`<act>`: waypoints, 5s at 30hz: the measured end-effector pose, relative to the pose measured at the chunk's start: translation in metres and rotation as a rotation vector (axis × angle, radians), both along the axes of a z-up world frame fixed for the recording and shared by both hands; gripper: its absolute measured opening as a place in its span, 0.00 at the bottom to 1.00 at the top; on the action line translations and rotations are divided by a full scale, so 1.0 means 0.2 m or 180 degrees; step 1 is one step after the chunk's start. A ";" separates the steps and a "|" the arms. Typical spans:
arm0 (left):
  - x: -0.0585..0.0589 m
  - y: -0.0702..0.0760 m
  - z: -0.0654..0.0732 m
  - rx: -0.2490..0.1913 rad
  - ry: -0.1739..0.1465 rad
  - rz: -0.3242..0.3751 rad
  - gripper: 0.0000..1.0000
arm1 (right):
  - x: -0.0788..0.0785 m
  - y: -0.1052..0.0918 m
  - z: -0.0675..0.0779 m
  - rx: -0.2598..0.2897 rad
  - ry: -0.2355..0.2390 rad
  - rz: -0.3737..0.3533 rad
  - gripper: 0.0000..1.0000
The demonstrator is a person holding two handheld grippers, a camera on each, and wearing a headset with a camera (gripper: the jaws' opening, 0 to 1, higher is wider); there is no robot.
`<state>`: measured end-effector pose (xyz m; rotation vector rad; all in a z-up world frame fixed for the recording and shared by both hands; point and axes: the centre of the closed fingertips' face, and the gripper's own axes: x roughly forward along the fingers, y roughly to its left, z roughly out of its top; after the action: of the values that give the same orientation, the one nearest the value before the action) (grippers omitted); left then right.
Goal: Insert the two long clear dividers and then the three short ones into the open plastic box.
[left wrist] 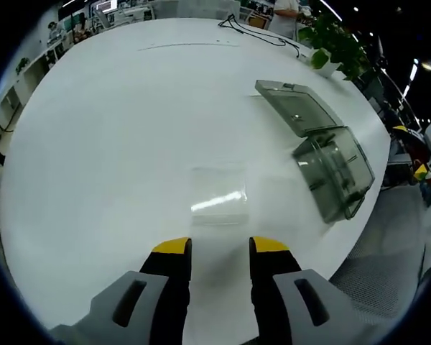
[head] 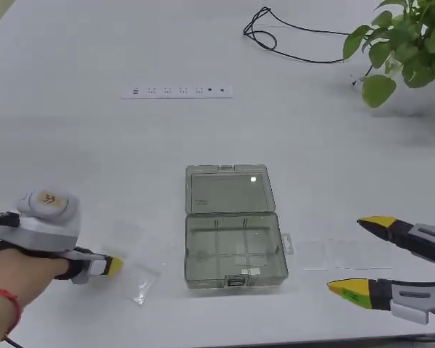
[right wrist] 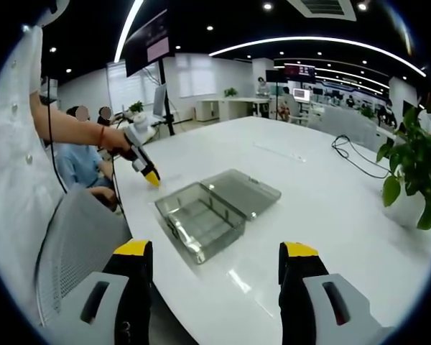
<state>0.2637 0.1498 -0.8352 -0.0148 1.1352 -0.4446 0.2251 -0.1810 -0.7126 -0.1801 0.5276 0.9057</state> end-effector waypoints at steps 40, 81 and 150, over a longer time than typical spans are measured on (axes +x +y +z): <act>0.03 -0.74 0.80 -0.1749 -0.1231 -0.0038 0.30 | 0.19 0.59 0.48 0.1065 0.0098 -0.0360 0.30; -0.02 -0.90 0.87 -0.1758 -0.1374 -0.0389 0.31 | 0.24 0.69 0.36 0.1226 0.0652 -0.0871 0.06; -0.16 -0.56 0.52 -0.1140 -0.1646 -0.1825 1.00 | 0.25 0.39 -0.26 0.0071 0.2070 -0.1908 0.06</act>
<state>0.2312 0.0379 -0.7320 0.1103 0.5227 -1.0908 0.2743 -0.1021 -0.7645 0.2987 1.1022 0.3612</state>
